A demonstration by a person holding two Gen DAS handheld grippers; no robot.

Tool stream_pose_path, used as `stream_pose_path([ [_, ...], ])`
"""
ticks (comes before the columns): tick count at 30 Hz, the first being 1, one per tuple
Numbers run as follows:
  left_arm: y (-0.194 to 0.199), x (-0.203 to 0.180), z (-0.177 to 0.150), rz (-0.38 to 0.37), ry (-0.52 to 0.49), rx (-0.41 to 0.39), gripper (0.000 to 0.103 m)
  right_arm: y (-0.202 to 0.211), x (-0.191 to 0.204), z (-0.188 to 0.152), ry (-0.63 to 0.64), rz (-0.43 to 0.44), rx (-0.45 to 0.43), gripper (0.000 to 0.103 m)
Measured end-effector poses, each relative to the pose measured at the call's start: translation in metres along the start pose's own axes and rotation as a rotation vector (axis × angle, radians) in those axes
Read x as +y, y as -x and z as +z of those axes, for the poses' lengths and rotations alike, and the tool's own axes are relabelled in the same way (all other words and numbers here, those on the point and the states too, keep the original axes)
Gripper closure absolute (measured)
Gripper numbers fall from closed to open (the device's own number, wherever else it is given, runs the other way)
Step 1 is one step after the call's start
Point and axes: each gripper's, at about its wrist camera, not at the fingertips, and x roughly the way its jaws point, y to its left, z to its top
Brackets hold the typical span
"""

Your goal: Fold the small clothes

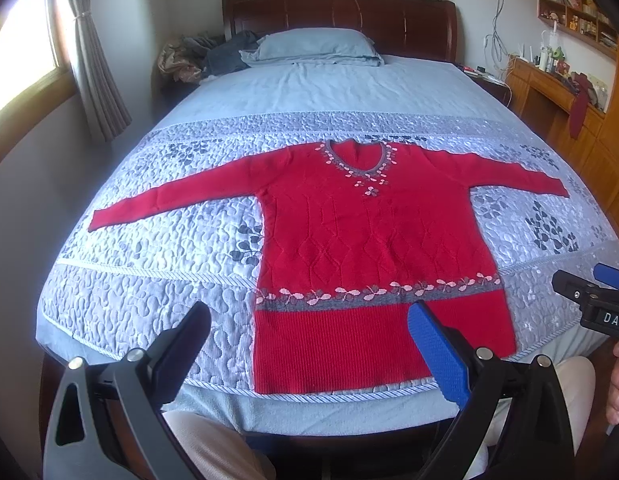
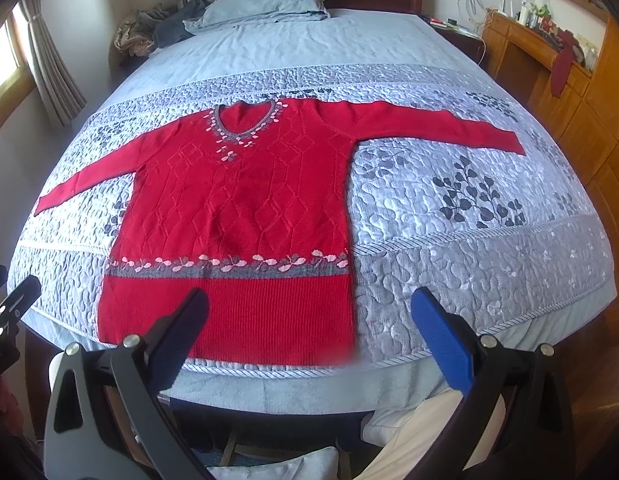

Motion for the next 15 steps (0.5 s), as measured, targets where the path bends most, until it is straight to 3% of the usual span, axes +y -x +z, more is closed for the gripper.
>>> stream_pose_path([
  [15, 0.0020, 0.0012, 0.0032, 0.004, -0.001, -0.014, 0.004, 0.0003, 0.0014, 0.0027, 0.011, -0.007, -0.010, 0.003],
])
